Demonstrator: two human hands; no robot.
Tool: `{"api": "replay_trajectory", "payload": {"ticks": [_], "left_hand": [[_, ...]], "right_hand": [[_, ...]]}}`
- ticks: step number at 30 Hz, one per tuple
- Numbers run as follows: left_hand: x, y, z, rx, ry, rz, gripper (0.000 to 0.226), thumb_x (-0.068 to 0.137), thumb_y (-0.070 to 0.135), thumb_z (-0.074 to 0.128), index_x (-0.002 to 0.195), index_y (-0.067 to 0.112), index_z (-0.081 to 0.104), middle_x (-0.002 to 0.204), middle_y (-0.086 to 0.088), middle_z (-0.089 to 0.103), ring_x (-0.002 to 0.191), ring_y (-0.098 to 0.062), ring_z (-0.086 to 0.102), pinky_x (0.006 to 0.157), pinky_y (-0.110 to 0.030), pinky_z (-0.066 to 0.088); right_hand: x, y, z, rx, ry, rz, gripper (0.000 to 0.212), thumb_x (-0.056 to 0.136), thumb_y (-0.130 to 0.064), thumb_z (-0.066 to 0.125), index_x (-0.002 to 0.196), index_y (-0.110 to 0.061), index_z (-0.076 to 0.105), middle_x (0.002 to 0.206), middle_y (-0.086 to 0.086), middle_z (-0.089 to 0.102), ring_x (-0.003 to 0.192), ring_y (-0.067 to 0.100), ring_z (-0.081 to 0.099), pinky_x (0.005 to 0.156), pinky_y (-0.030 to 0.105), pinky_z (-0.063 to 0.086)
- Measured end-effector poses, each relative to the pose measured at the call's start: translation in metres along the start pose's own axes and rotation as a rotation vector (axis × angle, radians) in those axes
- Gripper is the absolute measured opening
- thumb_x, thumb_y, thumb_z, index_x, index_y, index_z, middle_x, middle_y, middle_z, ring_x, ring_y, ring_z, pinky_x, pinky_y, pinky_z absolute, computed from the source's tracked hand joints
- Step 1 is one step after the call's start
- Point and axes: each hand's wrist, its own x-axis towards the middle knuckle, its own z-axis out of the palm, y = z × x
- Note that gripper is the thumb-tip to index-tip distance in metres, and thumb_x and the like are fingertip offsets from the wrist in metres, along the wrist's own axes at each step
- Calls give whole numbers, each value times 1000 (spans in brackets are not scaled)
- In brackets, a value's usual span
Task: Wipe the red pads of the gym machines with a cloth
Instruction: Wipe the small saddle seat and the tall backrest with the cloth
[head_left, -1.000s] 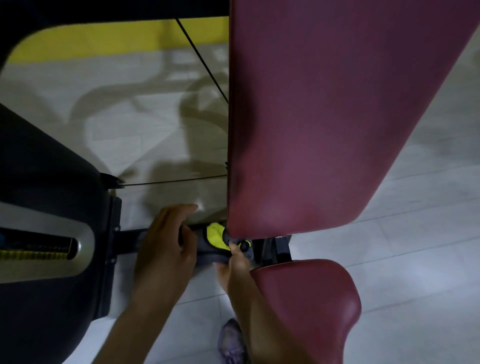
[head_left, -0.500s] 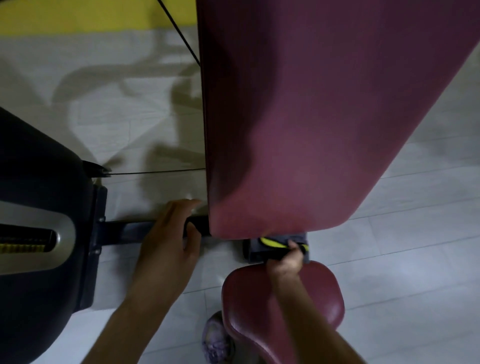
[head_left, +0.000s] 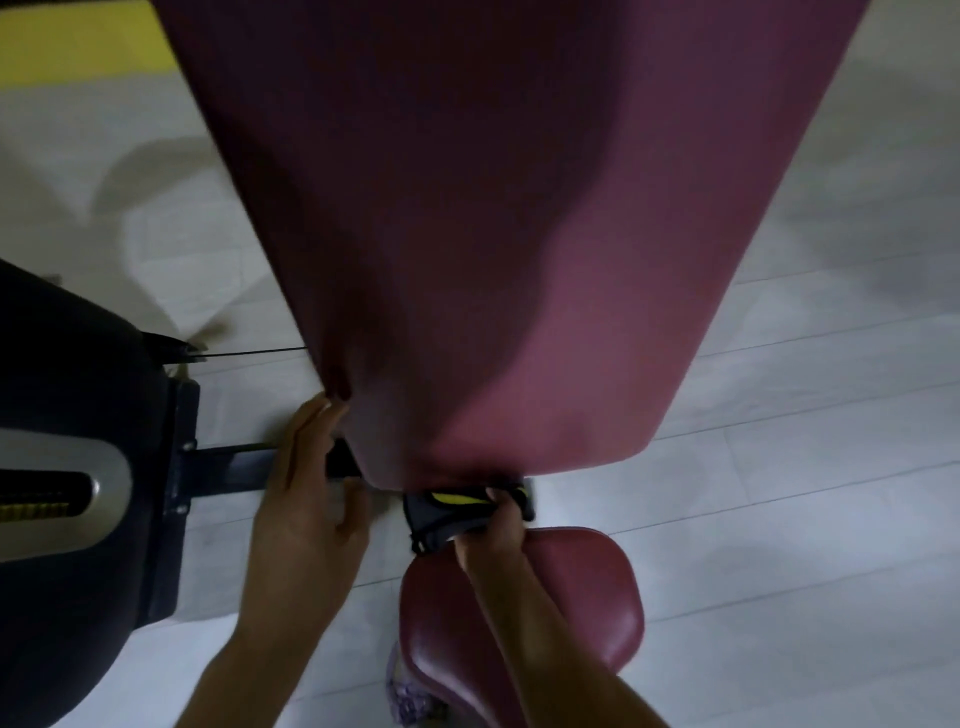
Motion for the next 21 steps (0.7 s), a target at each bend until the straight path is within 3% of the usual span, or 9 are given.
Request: {"api": "replay_trajectory", "payload": {"ticks": [2,7,10,12,14,16,18,19,21], "left_hand": [[2,6,1,-58,-23,-51,75,76,9,63,148,17,43,157,11,32,116,-19,64,84,-45,59],[5,15,1,-74,-27,-103,79,75,-1,76,144,20,45,151,5,39,114,-18,64,86,-52,59],[5,16,-3,-34,-48,-90,76,79,-2,76,142,24,44,151,7,38,113,-22,66,86,-52,60],[4,14,-5,-49,-52,-94,74,82,-1,71,144,27,42,151,9,37,114,-21,65,87,-51,60],[1,12,-5,-50,-41,-80,76,84,-2,67,148,27,39,155,8,35,124,-19,60,94,-44,57],[-8,10,-1,-35,-39,-43,79,85,-4,65,153,25,36,160,7,31,134,-11,49,98,-35,50],[-28,3,7,35,-98,-51,81,86,-4,67,155,24,34,163,4,27,129,-17,52,89,-36,52],[-40,-4,13,97,-150,-77,80,87,-1,68,155,23,33,164,2,24,125,-25,56,84,-38,55],[-67,-22,23,181,-271,-161,74,90,8,68,154,22,33,166,-1,18,124,-34,57,86,-44,57]], "right_hand": [[-1,-51,-10,-72,65,-62,23,98,-4,43,84,-6,61,81,15,66,75,33,61,60,34,52],[4,-144,-32,-118,110,-169,17,98,-10,48,105,-5,63,74,11,73,81,33,63,73,41,51],[2,-164,-40,-105,79,-244,27,99,-10,48,122,-6,62,101,14,71,89,33,65,76,43,53],[-2,-179,-45,-177,107,-376,22,99,-8,51,116,-6,64,104,15,68,90,31,66,77,42,54],[-11,-196,-55,-386,128,-647,18,97,2,53,103,-9,66,98,12,67,92,28,63,83,42,51],[-32,-206,-70,-733,51,-919,42,92,13,46,114,-14,67,98,6,67,87,19,61,82,35,51],[-47,-206,-92,-1113,-46,-1083,71,84,20,38,132,-27,62,106,-2,69,75,8,59,70,19,52],[-51,-200,-106,-1312,-73,-1151,77,83,17,39,137,-33,60,114,-6,69,77,5,61,72,17,52],[-45,-178,-141,-1687,-110,-1199,72,83,2,46,140,-42,54,125,-6,65,103,17,66,89,28,53]]}}
